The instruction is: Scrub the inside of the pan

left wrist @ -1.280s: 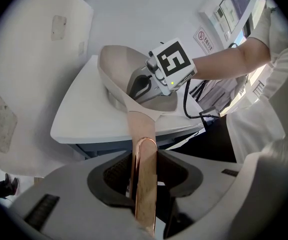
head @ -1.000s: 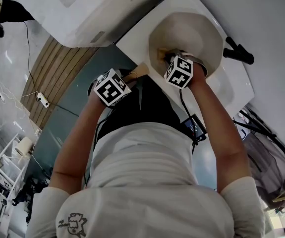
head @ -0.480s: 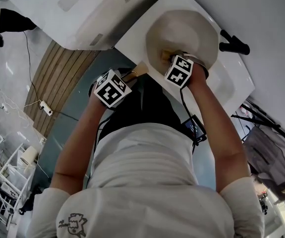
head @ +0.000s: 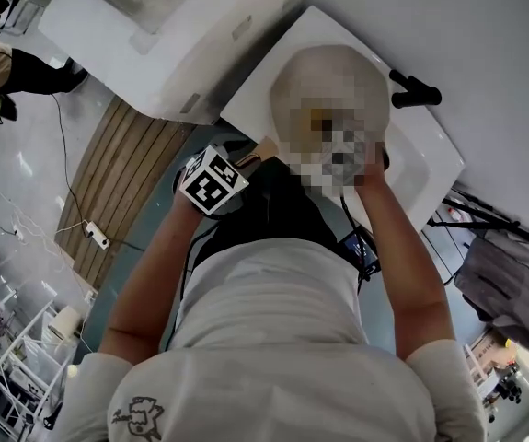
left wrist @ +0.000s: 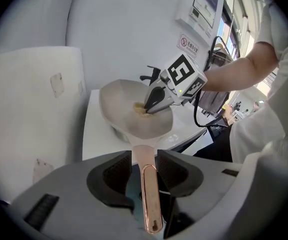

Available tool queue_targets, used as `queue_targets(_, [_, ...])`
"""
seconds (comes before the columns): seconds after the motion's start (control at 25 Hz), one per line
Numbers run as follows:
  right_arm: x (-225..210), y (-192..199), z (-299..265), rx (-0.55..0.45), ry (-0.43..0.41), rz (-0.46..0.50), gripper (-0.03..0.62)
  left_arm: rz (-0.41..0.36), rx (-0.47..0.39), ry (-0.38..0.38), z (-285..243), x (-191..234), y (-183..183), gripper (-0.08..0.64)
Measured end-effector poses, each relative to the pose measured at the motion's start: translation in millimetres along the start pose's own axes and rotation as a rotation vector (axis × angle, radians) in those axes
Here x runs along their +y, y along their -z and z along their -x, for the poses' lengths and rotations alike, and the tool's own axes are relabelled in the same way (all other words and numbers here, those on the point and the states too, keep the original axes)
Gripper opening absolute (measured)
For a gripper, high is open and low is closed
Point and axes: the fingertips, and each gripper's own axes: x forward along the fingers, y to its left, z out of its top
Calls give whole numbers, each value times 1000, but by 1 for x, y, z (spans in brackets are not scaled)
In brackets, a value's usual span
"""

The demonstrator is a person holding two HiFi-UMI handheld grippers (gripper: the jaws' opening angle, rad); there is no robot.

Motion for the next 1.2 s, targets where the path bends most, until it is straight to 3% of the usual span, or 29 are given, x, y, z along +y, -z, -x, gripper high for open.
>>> queue_targets(0.28, [10,-28,65,-145,95,-76,40,-16,-96,0,38,-17,-29,158])
queue_targets(0.44, [0,-50,98,-242,159,-138,40,-22,-184,-6,64,-18,-57,158])
queue_targets(0.64, [20,-64,143,-332,186,-232,40,1,-316,-47,97,-34,-73,158])
queue_targets(0.88, [18,-89,176,-420,259,-229,40,2,-424,-64,124,-33,-91,158])
queue_targets(1.2, [24,-87,246,-592,304,-253,38,8,-582,-23,167,-59,-112,148])
